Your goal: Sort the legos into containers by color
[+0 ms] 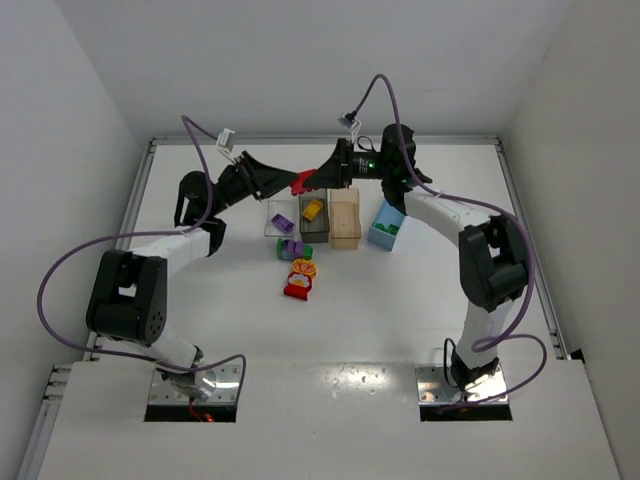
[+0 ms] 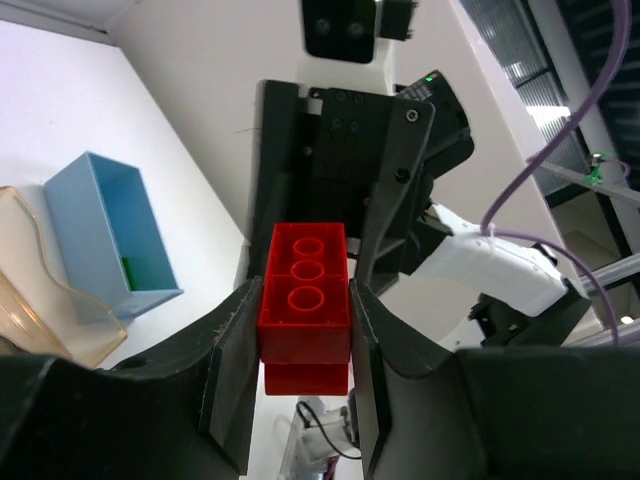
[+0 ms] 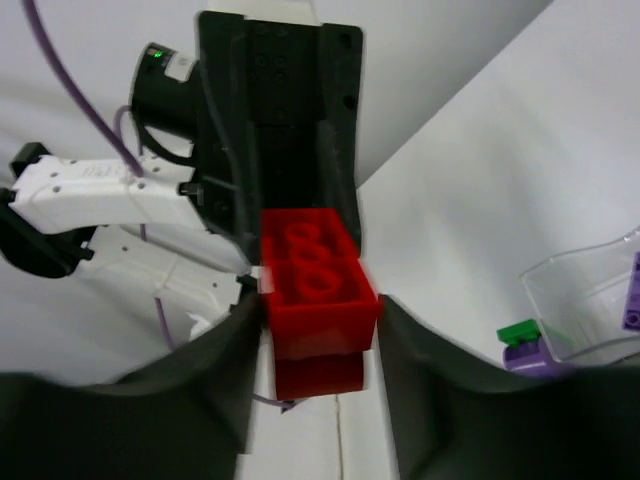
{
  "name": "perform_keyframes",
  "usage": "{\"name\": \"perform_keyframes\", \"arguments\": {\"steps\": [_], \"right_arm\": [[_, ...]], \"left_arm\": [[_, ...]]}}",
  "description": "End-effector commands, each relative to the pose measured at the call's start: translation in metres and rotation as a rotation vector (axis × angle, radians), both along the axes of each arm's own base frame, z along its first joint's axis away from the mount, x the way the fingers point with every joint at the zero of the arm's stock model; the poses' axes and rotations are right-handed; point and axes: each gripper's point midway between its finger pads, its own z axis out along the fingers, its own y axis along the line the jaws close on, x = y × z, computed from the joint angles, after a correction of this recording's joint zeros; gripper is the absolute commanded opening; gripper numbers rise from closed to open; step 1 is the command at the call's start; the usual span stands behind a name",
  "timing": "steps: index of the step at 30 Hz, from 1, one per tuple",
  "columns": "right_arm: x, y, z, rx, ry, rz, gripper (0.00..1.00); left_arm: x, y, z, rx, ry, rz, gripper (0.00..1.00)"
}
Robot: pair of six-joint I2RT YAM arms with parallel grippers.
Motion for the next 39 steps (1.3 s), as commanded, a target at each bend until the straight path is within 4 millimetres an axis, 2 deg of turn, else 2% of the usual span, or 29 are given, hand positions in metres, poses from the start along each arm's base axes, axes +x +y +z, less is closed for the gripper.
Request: {"name": "perform_keyframes", "arguments": {"steps": [1,4,5,7,8,9,10,11,12,14,16,19,20,23,26,29,30,31,34,36,37,38,39], "right_arm": [[0.011,0.001,0.018,0.033,-0.087,-0.026,0.40],[0.007,0.001,0.019,0.036,-0.108,-0.003,0.25],[0.000,0.004,0.020,0.035,-0.123,0.019,0.16],[-0.007,0.002,0.012,0.025,-0.125,0.031,0.06],[-0.014,0.003,0.014,0.026,-0.148,0.049,0.03],[-0.018,0.002,0.011,0.015,-0.154,0.058,0.02],[-0.025,0.004,0.008,0.003,-0.167,0.078,0.02],[-0.033,0.005,-0.004,-0.032,-0.176,0.105,0.00],[-0.043,0.007,-0.002,-0.039,-0.201,0.133,0.00],[-0.052,0.005,-0.020,-0.087,-0.217,0.153,0.00],[-0.060,0.000,-0.026,-0.111,-0.226,0.161,0.00],[-0.070,-0.007,-0.043,-0.155,-0.218,0.163,0.00],[-0.069,-0.013,-0.040,-0.157,-0.226,0.150,0.00],[-0.055,-0.035,-0.061,-0.254,-0.249,0.061,0.00],[-0.040,-0.052,-0.077,-0.332,-0.266,-0.017,0.00],[-0.031,-0.066,-0.082,-0.385,-0.301,-0.034,0.00],[-0.026,-0.072,-0.090,-0.443,-0.297,-0.066,0.06],[-0.021,-0.080,-0.095,-0.477,-0.277,-0.097,0.32],[-0.011,-0.098,-0.098,-0.550,-0.306,-0.172,0.59],[-0.004,-0.115,-0.105,-0.627,-0.302,-0.257,0.67],[0.000,-0.123,-0.103,-0.648,-0.302,-0.290,0.69],[0.001,-0.128,-0.105,-0.676,-0.322,-0.307,0.71],[0.000,-0.137,-0.103,-0.701,-0.334,-0.327,0.72]], "left_arm": [[-0.013,-0.002,0.019,-0.004,-0.106,-0.011,0.00],[-0.011,-0.001,0.020,-0.009,-0.105,0.001,0.00],[-0.009,0.000,0.021,-0.013,-0.104,0.011,0.00],[-0.003,0.003,0.027,-0.039,-0.113,0.052,0.00],[-0.002,0.005,0.026,-0.044,-0.112,0.067,0.00],[0.005,0.006,0.023,-0.051,-0.096,0.091,0.00],[0.007,0.007,0.030,-0.059,-0.113,0.101,0.00],[0.015,0.006,0.026,-0.061,-0.105,0.109,0.00],[0.020,0.007,0.035,-0.071,-0.125,0.120,0.00],[0.028,0.007,0.044,-0.088,-0.139,0.134,0.00],[0.036,0.007,0.056,-0.101,-0.166,0.145,0.00],[0.043,0.008,0.061,-0.099,-0.190,0.164,0.00],[0.047,0.007,0.061,-0.098,-0.185,0.164,0.00],[0.052,0.006,0.052,-0.049,-0.184,0.174,0.00],[0.057,0.003,0.035,0.007,-0.170,0.193,0.00],[0.058,0.004,0.024,0.055,-0.159,0.215,0.00],[0.060,0.005,0.010,0.098,-0.101,0.218,0.00],[0.062,0.001,0.007,0.170,-0.137,0.224,0.00],[0.064,-0.009,-0.024,0.354,-0.126,0.205,0.00],[0.064,-0.025,-0.042,0.461,-0.140,0.186,0.00],[0.061,-0.030,-0.061,0.537,-0.095,0.162,0.00],[0.062,-0.044,-0.057,0.599,-0.175,0.144,0.00],[0.068,-0.049,-0.071,0.650,-0.165,0.148,0.00]]}}
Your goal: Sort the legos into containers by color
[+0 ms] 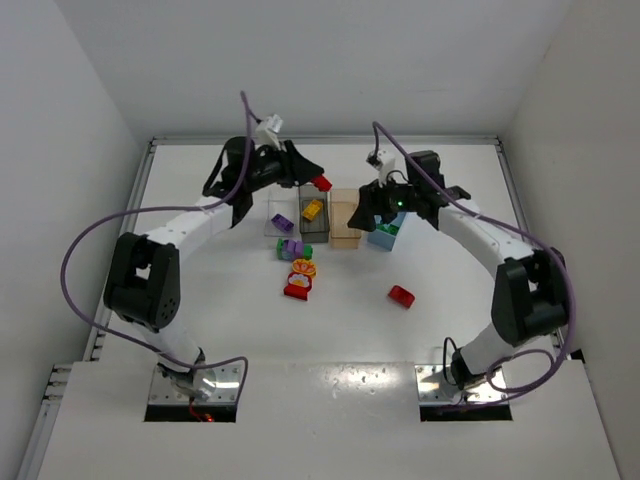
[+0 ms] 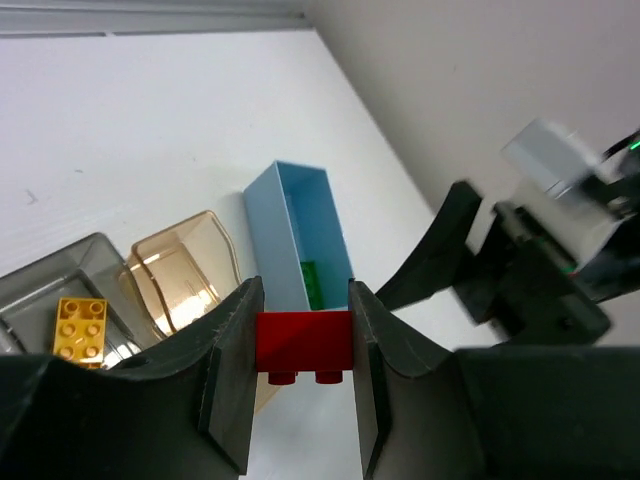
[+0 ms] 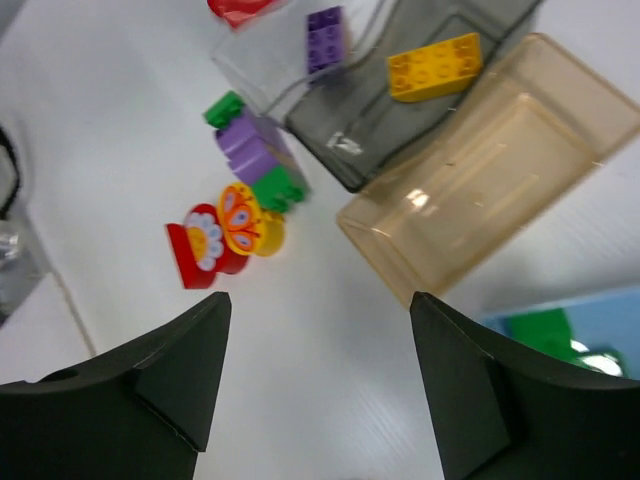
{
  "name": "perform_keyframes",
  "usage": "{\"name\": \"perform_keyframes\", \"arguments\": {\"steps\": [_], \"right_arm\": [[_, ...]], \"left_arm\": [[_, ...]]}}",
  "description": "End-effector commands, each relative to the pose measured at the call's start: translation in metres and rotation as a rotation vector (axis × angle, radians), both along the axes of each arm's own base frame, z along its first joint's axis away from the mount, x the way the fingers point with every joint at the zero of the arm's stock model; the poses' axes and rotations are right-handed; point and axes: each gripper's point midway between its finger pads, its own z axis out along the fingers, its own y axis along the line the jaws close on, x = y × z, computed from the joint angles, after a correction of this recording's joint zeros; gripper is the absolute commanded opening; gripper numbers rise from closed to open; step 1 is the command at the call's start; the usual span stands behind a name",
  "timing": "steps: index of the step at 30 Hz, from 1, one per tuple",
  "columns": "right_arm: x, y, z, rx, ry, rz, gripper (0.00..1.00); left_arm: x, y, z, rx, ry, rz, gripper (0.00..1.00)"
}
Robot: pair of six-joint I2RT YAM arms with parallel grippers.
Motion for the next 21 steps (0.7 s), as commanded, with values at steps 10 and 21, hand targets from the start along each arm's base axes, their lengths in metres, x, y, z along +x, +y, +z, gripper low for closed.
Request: {"name": "perform_keyframes", "arguments": {"steps": [10,21], "right_arm": [[-0.044,-0.085,-0.028,-0.391,-0.089,0.018,0.75],[-0.103,-0.114,-0.077,-0.562,-0.031,0.224,0.75]], "left_arm": [[0.014,-0.075,-0.064,0.415,-0.039,-0.098,0.00],[0.016,-0.099,-0.105,0.485,0.016,-0.139,0.54]]}}
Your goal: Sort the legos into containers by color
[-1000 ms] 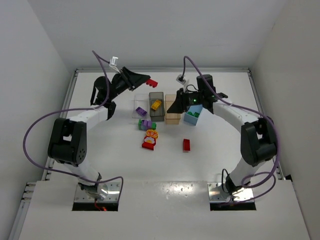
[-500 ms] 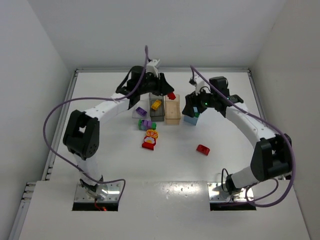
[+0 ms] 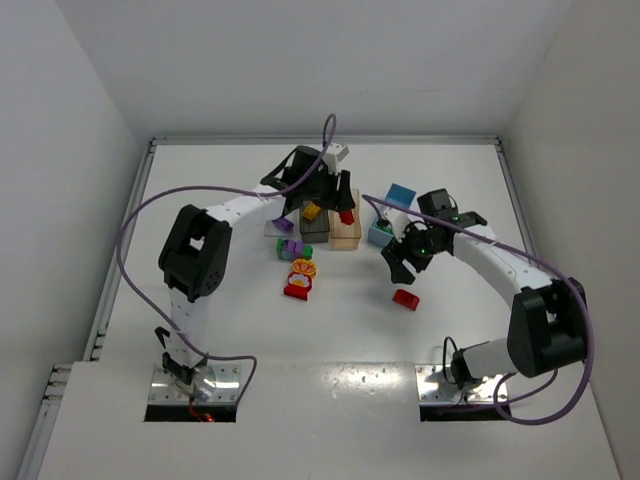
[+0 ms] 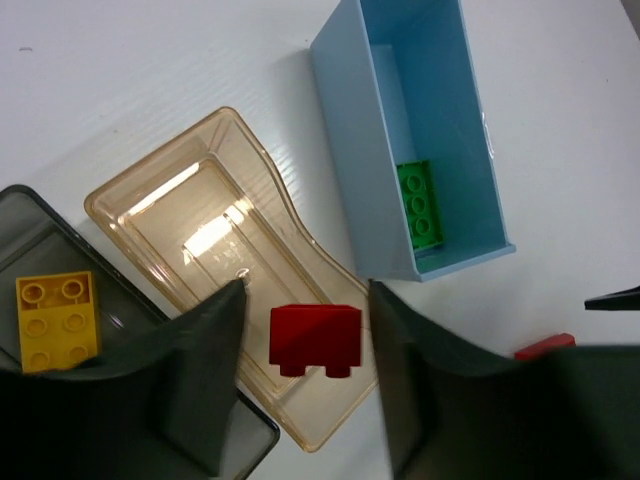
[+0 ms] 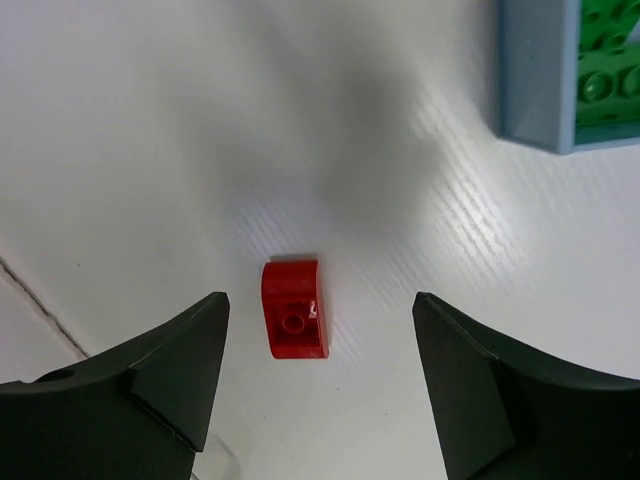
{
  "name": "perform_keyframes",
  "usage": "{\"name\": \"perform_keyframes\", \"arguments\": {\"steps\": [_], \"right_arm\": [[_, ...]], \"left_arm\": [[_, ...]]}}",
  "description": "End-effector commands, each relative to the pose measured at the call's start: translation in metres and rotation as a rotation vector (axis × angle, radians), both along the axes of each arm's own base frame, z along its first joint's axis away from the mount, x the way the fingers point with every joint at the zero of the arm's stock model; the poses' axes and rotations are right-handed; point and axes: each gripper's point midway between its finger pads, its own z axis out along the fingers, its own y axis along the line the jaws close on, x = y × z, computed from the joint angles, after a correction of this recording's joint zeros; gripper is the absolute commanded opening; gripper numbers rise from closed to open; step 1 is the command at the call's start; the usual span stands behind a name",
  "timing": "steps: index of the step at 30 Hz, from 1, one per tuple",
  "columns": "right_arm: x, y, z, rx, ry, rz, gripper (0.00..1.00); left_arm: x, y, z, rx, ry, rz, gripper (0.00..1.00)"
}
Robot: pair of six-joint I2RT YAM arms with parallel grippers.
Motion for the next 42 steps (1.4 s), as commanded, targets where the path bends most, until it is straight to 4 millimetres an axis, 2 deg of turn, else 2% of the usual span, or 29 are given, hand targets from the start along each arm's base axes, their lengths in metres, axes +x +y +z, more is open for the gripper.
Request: {"name": "perform_keyframes", "arguments": {"steps": [1,4,5,7,8,9,10,12,13,16,18,20,21,22,23,25,26,28,29,30,32,33,35,36,38,39,40,41,42], "right_arm": [[-0.010,-0.009,-0.004,-0.056,-0.029,0.090,0.75],[-0.019,-0.009,-0.015,-0.069,0.017,0.109,0.75],[-0.020,-0.010,-0.018,-0.087,0.019,0.124,0.75],[-0.019,-0.012,-0.024,-0.122,0.014,0.140,0.75],[-0.021,-0.010,-0.028,-0.129,0.020,0.167,0.75],[-0.021,-0.009,-0.028,-0.140,0.013,0.185,0.75],[-0.028,-0.011,-0.036,-0.155,0.059,0.199,0.75],[-0.031,-0.006,-0.039,-0.160,0.077,0.223,0.75],[-0.031,-0.006,-0.039,-0.160,0.077,0.223,0.75],[-0.042,-0.004,-0.051,-0.194,0.132,0.267,0.76],[-0.042,-0.008,-0.059,-0.240,0.164,0.271,0.76],[-0.046,-0.012,-0.065,-0.262,0.205,0.273,0.76],[-0.047,-0.013,-0.068,-0.265,0.220,0.274,0.71],[-0.050,-0.016,-0.073,-0.284,0.245,0.274,0.69],[-0.049,-0.016,-0.073,-0.297,0.235,0.271,0.61],[-0.049,-0.023,-0.080,-0.332,0.231,0.265,0.57],[-0.052,-0.024,-0.083,-0.347,0.232,0.272,0.51],[-0.053,-0.029,-0.088,-0.371,0.235,0.269,0.41],[-0.054,-0.029,-0.090,-0.374,0.244,0.271,0.23],[-0.053,-0.030,-0.092,-0.382,0.245,0.260,0.15],[-0.043,-0.023,-0.086,-0.361,0.222,0.250,0.02],[-0.030,-0.012,-0.076,-0.339,0.187,0.258,0.02],[-0.014,0.007,-0.055,-0.265,0.170,0.224,0.01],[0.013,0.035,-0.024,-0.155,0.106,0.218,0.01],[0.034,0.068,0.007,-0.060,0.075,0.156,0.00],[0.063,0.090,0.040,0.021,-0.004,0.136,0.00],[0.079,0.106,0.045,0.062,-0.003,0.069,0.00],[0.102,0.118,0.068,0.106,-0.061,0.041,0.00],[0.113,0.125,0.073,0.129,-0.073,0.017,0.00]], "left_arm": [[0.010,-0.009,0.017,-0.012,-0.056,-0.009,0.61],[0.013,-0.011,0.026,-0.027,-0.067,-0.004,0.70],[0.012,-0.013,0.021,-0.032,-0.049,-0.010,0.77],[0.020,-0.008,0.035,-0.071,-0.070,0.010,0.80],[0.017,-0.010,0.039,-0.088,-0.070,0.004,0.80],[0.022,-0.004,0.046,-0.106,-0.079,0.023,0.81],[0.025,0.000,0.066,-0.147,-0.114,0.041,0.81],[0.028,0.010,0.074,-0.150,-0.134,0.068,0.81],[0.031,0.017,0.088,-0.161,-0.157,0.081,0.81],[0.036,0.039,0.100,-0.170,-0.171,0.131,0.82],[0.038,0.057,0.116,-0.181,-0.198,0.160,0.82],[0.040,0.069,0.122,-0.188,-0.202,0.185,0.82],[0.042,0.082,0.127,-0.190,-0.211,0.207,0.82],[0.043,0.088,0.122,-0.184,-0.202,0.218,0.82],[0.045,0.098,0.125,-0.185,-0.209,0.238,0.82],[0.046,0.103,0.132,-0.190,-0.223,0.246,0.82],[0.048,0.112,0.126,-0.180,-0.208,0.264,0.82],[0.050,0.120,0.132,-0.183,-0.219,0.277,0.82],[0.052,0.127,0.127,-0.177,-0.211,0.291,0.82],[0.052,0.132,0.131,-0.180,-0.220,0.300,0.82],[0.050,0.140,0.122,-0.161,-0.209,0.317,0.82],[0.049,0.142,0.114,-0.151,-0.197,0.326,0.82],[0.038,0.147,0.122,-0.158,-0.204,0.340,0.82],[0.029,0.155,0.103,-0.147,-0.160,0.369,0.82],[0.021,0.168,0.102,-0.166,-0.167,0.407,0.82],[0.010,0.180,0.099,-0.180,-0.151,0.437,0.82],[0.007,0.185,0.098,-0.187,-0.150,0.451,0.82],[0.003,0.190,0.097,-0.186,-0.150,0.460,0.82],[0.001,0.197,0.098,-0.186,-0.153,0.474,0.82]]}}
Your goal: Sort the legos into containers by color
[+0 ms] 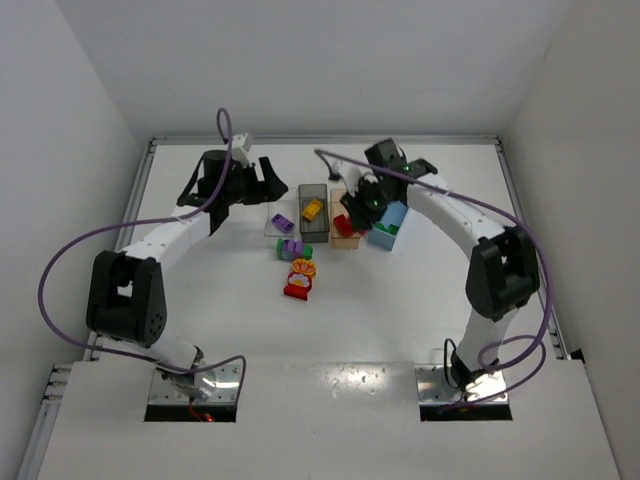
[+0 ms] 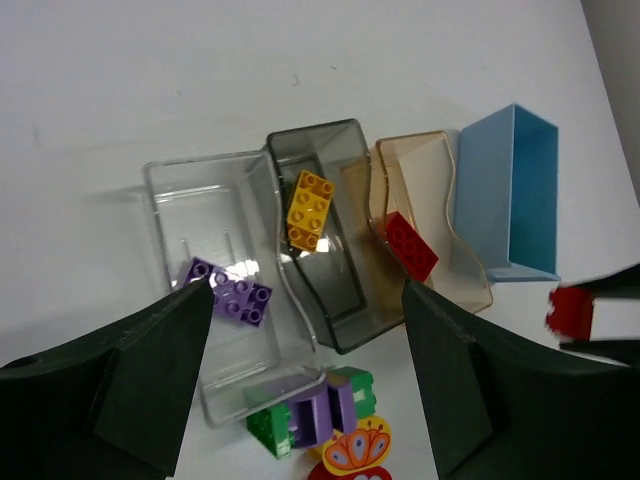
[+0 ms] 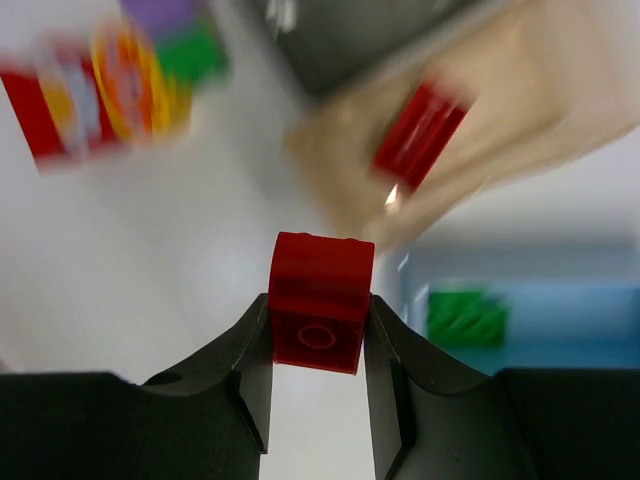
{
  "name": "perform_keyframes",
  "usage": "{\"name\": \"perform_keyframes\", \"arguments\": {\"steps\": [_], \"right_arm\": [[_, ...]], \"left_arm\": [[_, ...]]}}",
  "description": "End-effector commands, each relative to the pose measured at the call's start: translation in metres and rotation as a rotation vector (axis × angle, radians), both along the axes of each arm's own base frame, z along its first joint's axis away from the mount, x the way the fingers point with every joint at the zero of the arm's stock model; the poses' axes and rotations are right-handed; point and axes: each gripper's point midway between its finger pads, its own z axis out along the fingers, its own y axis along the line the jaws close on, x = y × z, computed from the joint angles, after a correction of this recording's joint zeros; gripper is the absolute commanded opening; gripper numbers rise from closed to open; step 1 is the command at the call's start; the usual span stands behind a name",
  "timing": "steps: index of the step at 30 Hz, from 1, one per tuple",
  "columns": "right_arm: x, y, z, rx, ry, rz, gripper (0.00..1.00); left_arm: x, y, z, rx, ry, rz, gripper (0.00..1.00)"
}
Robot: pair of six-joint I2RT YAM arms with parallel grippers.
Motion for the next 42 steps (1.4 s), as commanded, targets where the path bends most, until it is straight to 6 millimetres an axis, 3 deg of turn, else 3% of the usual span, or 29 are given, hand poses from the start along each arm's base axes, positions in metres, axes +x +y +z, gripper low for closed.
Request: {"name": "perform_keyframes", "arguments": {"steps": [1,2,5,6,9,14,15,17,18,20,21,22,25,27,28,30,31,33,34,35,37,38,39,42], "right_arm": [[0.046,0.051,0.050,0.215,-0.063,-0.120,0.00],[0.061,0.061,0.052,0.227,-0.083,-0.142,0.00],[0.079,0.069,0.048,0.231,-0.085,-0.164,0.00],[0.082,0.070,0.030,0.209,-0.050,-0.168,0.00],[0.087,0.066,0.004,0.178,-0.006,-0.193,0.00],[0.084,0.063,-0.024,0.140,0.032,-0.193,0.00],[0.084,0.063,-0.025,0.140,0.032,-0.193,0.04],[0.087,0.057,-0.031,0.127,0.037,-0.208,0.09],[0.086,0.057,-0.036,0.121,0.046,-0.209,0.19],[0.088,0.058,-0.035,0.126,0.038,-0.208,0.28],[0.091,0.059,-0.032,0.131,0.031,-0.207,0.43],[0.091,0.059,-0.032,0.131,0.031,-0.207,0.51],[0.090,0.057,-0.024,0.134,0.020,-0.220,0.68],[0.088,0.055,-0.020,0.136,0.009,-0.231,0.75],[0.089,0.055,-0.005,0.153,-0.018,-0.229,0.79],[0.078,0.056,0.000,0.153,-0.017,-0.220,0.80],[0.079,0.054,0.015,0.168,-0.049,-0.234,0.80],[0.073,0.049,0.021,0.166,-0.054,-0.253,0.80],[0.071,0.049,0.028,0.179,-0.064,-0.260,0.80],[0.066,0.044,0.035,0.180,-0.079,-0.265,0.80],[0.057,0.039,0.037,0.175,-0.079,-0.278,0.82],[0.056,0.036,0.040,0.170,-0.088,-0.284,0.82],[0.054,0.031,0.050,0.181,-0.106,-0.292,0.82],[0.046,0.020,0.051,0.172,-0.108,-0.308,0.82]], "left_arm": [[0.000,0.020,0.046,-0.053,-0.124,0.061,0.82],[-0.005,0.019,0.047,-0.045,-0.124,0.039,0.82],[-0.012,0.018,0.049,0.000,-0.106,-0.003,0.82],[-0.013,0.022,0.045,0.027,-0.102,-0.015,0.82],[-0.025,0.019,0.050,0.051,-0.120,-0.105,0.82],[-0.059,-0.002,0.048,0.101,-0.124,-0.387,0.82],[-0.069,-0.001,0.032,0.151,-0.101,-0.459,0.82],[-0.081,-0.004,0.022,0.177,-0.083,-0.561,0.82],[-0.094,0.000,0.007,0.225,-0.052,-0.635,0.82],[-0.102,0.002,-0.009,0.257,-0.021,-0.712,0.82],[-0.113,0.005,-0.016,0.298,-0.023,-0.790,0.82],[-0.118,0.008,-0.020,0.327,-0.026,-0.834,0.82],[-0.151,0.005,-0.038,0.380,-0.023,-1.044,0.81],[-0.166,0.003,-0.048,0.395,-0.008,-1.106,0.81],[-0.176,-0.001,-0.055,0.410,0.004,-1.151,0.81],[-0.187,-0.004,-0.065,0.435,0.027,-1.192,0.79],[-0.194,-0.014,-0.066,0.437,0.030,-1.175,0.79],[-0.194,-0.022,-0.066,0.445,0.030,-1.107,0.77],[-0.189,-0.031,-0.053,0.415,-0.006,-1.035,0.77],[-0.198,-0.036,-0.059,0.404,0.013,-1.021,0.77],[-0.186,-0.049,-0.050,0.376,-0.023,-0.891,0.77],[-0.199,-0.057,-0.054,0.333,0.051,-0.835,0.77],[-0.196,-0.057,-0.050,0.348,0.040,-0.775,0.77],[-0.196,-0.070,-0.050,0.318,0.072,-0.598,0.71]]}}
